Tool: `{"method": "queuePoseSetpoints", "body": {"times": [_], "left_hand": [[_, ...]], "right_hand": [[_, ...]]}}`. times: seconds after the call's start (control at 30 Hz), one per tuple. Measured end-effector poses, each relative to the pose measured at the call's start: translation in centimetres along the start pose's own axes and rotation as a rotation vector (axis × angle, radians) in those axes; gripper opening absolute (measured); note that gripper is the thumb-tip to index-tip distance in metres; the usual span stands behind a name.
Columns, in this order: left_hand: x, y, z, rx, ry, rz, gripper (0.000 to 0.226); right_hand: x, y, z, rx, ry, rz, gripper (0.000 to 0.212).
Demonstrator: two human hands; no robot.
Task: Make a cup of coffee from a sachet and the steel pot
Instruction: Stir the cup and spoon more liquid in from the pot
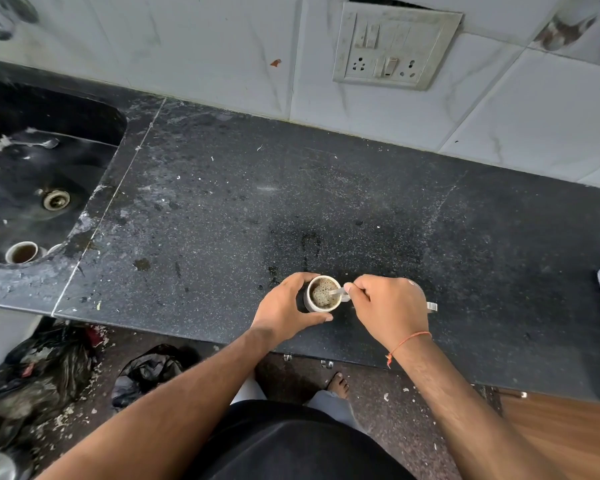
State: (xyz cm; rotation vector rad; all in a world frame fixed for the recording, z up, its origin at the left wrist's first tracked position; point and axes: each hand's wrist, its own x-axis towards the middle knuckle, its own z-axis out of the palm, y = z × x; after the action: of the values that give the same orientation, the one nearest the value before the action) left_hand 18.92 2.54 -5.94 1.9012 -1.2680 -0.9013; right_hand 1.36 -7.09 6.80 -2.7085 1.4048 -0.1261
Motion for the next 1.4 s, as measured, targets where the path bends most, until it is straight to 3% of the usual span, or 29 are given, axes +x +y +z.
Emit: {"method": "queuePoseSetpoints", "body": {"times": [0.27,0.73,1.1,1.4], "left_hand": [[0.0,0.2,-0.1,0.007,0.001,-0.001,0.079],[-0.1,0.2,-0.1,0.006,0.005,0.005,0.077],[0.1,-0.3,0.2,-0.021,0.002,-0.009,0.079],[0.1,-0.3,0.2,-0.009,-0.003,-0.006,0.080]], "right_hand": [[0.1,0.0,-0.1,-0.140,0.021,0.000,0.034],[0.2,0.0,-0.2,-0.113,0.014,0.023,0.034],[-1.2,1.8,0.4,0.369,-0.136,0.283,0.047],[-2.0,1.9,-1.2,0.493,-0.144,0.356,0.038]]}}
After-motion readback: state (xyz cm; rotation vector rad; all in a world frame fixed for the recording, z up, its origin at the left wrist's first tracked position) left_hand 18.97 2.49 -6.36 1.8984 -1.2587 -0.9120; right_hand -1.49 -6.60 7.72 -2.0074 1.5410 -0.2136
